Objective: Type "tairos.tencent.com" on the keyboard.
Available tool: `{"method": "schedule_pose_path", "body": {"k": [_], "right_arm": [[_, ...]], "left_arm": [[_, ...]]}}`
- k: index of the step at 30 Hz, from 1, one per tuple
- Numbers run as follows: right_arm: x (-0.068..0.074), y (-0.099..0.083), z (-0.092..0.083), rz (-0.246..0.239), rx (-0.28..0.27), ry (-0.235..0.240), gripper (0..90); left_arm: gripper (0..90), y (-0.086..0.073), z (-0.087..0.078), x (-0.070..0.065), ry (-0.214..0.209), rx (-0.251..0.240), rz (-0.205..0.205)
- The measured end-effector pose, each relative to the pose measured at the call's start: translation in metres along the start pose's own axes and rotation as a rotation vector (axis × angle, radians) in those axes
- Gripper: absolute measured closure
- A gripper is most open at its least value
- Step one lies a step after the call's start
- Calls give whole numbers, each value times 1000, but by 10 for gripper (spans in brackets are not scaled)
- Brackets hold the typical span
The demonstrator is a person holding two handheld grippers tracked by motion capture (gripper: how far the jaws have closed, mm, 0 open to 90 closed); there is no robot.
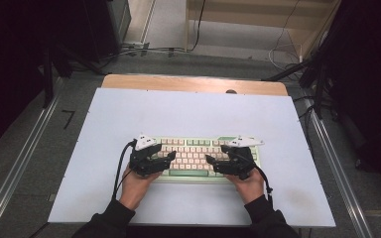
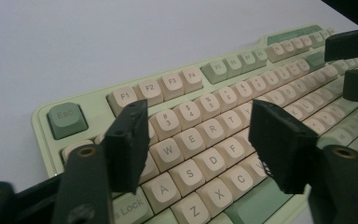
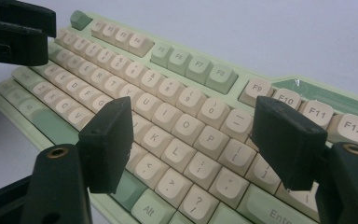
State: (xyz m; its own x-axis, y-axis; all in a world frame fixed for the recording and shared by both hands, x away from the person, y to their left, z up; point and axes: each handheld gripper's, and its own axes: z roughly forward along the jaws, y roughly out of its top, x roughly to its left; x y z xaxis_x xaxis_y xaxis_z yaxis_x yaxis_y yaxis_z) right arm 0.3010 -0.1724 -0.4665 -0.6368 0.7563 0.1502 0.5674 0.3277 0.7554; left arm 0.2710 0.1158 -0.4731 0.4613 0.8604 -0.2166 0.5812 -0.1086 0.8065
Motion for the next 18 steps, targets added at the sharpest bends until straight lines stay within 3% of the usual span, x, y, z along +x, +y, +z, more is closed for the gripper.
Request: {"method": "schedule_pose_path", "body": {"k": [3, 5, 6, 10, 18], "right_arm": [[-1, -1, 0, -1, 5, -3, 276], [-1, -1, 0, 1, 5, -7, 277], [-1, -1, 1, 1, 5, -6, 278], [-1, -1, 1, 1, 5, -4, 279], [0, -2, 2, -3, 12, -3, 279]], "left_arm": [[686, -1, -2, 1, -40, -20, 2], [856, -1, -3, 3, -73, -13, -6], [900, -1, -2, 3, -86, -3, -5], [900, -2, 1, -1, -120, 37, 14], [900, -6, 9, -9, -139, 95, 44]]}}
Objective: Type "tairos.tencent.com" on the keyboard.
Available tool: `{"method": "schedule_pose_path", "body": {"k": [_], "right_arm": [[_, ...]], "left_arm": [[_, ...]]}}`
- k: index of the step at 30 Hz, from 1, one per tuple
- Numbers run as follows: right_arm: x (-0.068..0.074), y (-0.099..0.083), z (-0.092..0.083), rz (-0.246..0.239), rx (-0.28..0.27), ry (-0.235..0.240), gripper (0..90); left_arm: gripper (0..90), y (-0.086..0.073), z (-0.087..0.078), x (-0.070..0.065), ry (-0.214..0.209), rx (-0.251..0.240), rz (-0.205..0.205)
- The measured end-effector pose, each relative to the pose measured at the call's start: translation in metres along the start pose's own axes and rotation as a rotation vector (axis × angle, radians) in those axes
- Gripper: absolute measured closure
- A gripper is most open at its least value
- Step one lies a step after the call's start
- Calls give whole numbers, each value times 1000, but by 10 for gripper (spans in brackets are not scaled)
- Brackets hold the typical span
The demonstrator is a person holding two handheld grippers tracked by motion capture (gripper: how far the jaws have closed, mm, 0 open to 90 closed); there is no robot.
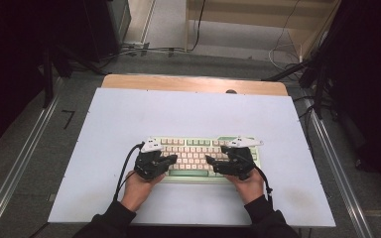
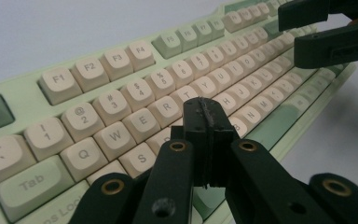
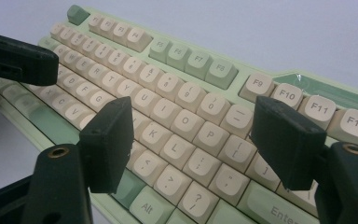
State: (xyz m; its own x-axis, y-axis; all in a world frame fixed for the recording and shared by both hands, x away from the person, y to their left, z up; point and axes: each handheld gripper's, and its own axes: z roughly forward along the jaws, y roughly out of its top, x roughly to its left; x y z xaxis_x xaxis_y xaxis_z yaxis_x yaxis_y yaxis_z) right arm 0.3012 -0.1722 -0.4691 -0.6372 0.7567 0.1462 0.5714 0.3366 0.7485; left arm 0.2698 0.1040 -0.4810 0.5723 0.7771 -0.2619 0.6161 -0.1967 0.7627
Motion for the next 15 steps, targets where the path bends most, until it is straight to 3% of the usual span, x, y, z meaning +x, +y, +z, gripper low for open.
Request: {"method": "schedule_pose_path", "body": {"k": [15], "right_arm": [[0, 0, 0, 2, 5, 1, 279]], "left_arm": [[900, -3, 8, -4, 7, 63, 22]]}}
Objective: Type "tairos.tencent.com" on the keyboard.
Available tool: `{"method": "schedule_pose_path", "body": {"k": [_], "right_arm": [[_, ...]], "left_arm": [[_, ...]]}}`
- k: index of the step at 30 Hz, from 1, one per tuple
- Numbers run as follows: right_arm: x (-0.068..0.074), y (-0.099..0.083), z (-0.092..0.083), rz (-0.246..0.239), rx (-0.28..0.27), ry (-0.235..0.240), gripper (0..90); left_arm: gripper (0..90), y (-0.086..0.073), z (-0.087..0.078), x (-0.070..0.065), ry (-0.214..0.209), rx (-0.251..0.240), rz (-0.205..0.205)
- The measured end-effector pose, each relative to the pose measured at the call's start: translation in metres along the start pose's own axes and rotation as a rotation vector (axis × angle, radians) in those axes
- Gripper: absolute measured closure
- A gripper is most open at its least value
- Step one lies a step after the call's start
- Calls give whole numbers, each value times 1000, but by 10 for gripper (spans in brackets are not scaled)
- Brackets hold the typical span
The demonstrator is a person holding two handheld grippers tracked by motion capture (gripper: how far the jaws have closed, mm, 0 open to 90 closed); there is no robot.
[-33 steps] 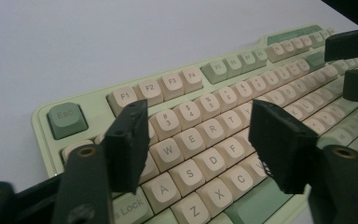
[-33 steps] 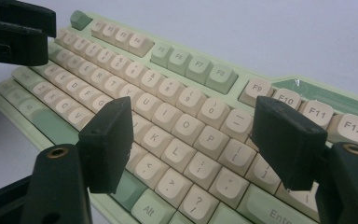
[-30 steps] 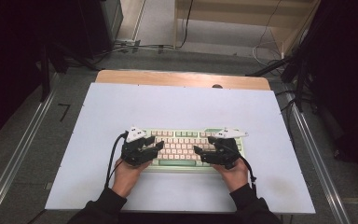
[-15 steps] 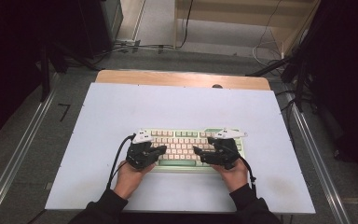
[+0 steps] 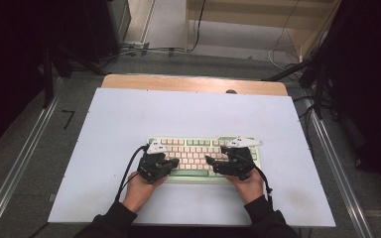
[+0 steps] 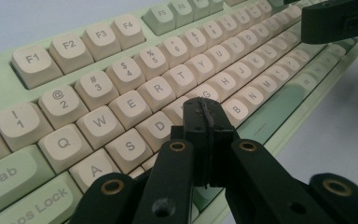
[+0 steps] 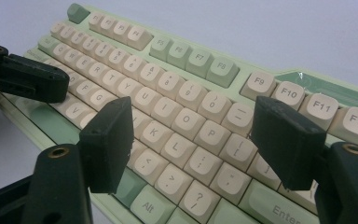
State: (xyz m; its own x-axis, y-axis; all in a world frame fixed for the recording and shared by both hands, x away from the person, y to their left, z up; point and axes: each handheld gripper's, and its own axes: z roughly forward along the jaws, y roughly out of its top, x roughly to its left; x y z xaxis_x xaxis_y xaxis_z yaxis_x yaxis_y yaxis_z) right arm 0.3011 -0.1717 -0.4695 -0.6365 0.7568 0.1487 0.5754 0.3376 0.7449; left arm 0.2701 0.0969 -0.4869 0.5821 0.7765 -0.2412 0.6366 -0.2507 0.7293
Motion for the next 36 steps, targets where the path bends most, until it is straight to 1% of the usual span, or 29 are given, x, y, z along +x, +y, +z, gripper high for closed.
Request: {"method": "schedule_pose_path", "body": {"k": [7, 9, 10, 14, 16, 18, 19, 20, 22, 25, 28, 32, 36], "right_arm": [[2, 0, 0, -3, 0, 5, 279], [2, 0, 0, -2, 0, 3, 279], [2, 0, 0, -1, 0, 3, 280], [1, 0, 0, -1, 0, 4, 279], [1, 0, -1, -2, -1, 4, 280], [1, 0, -1, -1, -2, 4, 280], [1, 0, 0, -2, -1, 3, 280], [1, 0, 0, -1, 1, 3, 280], [1, 0, 0, -1, 2, 2, 280], [2, -1, 0, -2, 2, 2, 280], [2, -1, 0, 0, 5, 3, 280], [2, -1, 1, -4, 8, 2, 280], [2, -1, 2, -3, 8, 3, 280]], "left_arm": [[900, -1, 1, -1, 1, 6, 2], [900, -1, 2, -1, 5, 10, 6], [900, -2, 3, -1, 8, 22, 12], [897, -2, 2, -1, -3, 2, 0], [870, 0, -1, 0, -15, -17, -12], [817, 1, -3, 0, -21, -40, -14], [769, 2, -5, 0, -24, -52, -18], [699, 2, -6, 0, -26, -66, -23], [532, 4, -8, 1, -15, -89, -29], [408, 6, -10, 2, 18, -115, -36], [352, 8, -12, 5, 39, -127, -56], [326, 11, -15, 12, 62, -142, -81], [308, 12, -16, 18, 88, -148, -93]]}}
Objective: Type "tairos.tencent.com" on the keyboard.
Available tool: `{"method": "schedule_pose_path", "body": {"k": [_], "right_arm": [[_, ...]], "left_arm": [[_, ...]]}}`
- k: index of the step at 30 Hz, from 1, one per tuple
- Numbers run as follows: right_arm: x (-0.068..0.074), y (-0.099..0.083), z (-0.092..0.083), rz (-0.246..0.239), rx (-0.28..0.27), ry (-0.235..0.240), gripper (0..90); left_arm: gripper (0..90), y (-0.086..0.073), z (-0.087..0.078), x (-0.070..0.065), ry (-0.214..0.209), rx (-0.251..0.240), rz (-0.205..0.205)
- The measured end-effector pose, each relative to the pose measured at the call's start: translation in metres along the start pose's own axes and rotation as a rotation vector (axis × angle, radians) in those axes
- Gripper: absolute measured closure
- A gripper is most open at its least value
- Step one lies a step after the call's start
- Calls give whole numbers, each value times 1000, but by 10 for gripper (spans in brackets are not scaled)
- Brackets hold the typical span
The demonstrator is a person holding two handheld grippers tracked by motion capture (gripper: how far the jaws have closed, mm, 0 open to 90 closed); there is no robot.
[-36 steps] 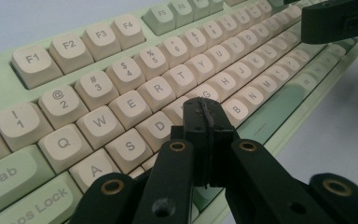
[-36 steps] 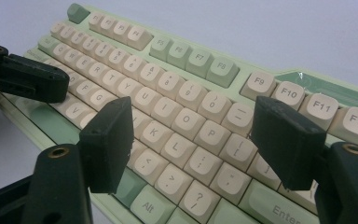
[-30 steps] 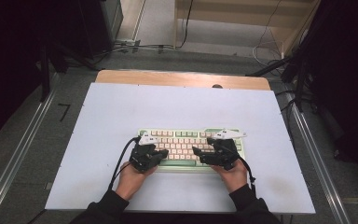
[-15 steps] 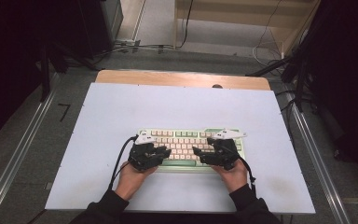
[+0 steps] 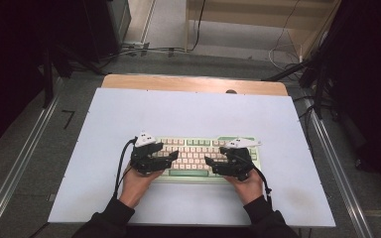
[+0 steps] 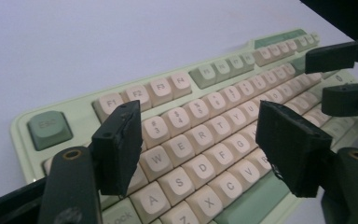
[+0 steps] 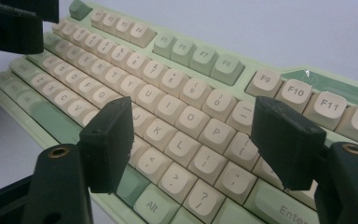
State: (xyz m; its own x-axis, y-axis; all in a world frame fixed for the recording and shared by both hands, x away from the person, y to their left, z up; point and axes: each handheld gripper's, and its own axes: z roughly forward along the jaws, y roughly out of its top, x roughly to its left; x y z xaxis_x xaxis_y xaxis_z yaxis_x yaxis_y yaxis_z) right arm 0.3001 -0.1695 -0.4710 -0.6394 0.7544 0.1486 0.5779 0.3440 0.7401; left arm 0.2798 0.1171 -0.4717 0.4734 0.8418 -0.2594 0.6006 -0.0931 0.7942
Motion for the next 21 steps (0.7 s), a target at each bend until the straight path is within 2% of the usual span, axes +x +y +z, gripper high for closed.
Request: {"method": "schedule_pose_path", "body": {"k": [7, 10, 12, 14, 16, 18, 21], "right_arm": [[1, 0, 1, -2, 7, 3, 280], [1, 0, 1, -1, 6, 2, 280], [1, 0, 1, -1, 7, 2, 280], [1, -1, 2, -3, 8, 2, 280], [1, -1, 2, -6, 8, 1, 280], [1, -1, 2, -6, 10, 1, 281], [1, -1, 2, -6, 9, 1, 281]], "left_arm": [[305, 1, 5, 2, 54, 5, 20], [353, 1, 6, 1, 80, -4, 32], [484, 1, 6, 1, 100, -8, 45], [693, 2, 5, 3, 77, -12, 40], [842, 2, 7, 2, 56, -5, 38], [899, 2, 9, 1, 46, 11, 46], [900, 1, 13, 0, 31, 37, 50]]}}
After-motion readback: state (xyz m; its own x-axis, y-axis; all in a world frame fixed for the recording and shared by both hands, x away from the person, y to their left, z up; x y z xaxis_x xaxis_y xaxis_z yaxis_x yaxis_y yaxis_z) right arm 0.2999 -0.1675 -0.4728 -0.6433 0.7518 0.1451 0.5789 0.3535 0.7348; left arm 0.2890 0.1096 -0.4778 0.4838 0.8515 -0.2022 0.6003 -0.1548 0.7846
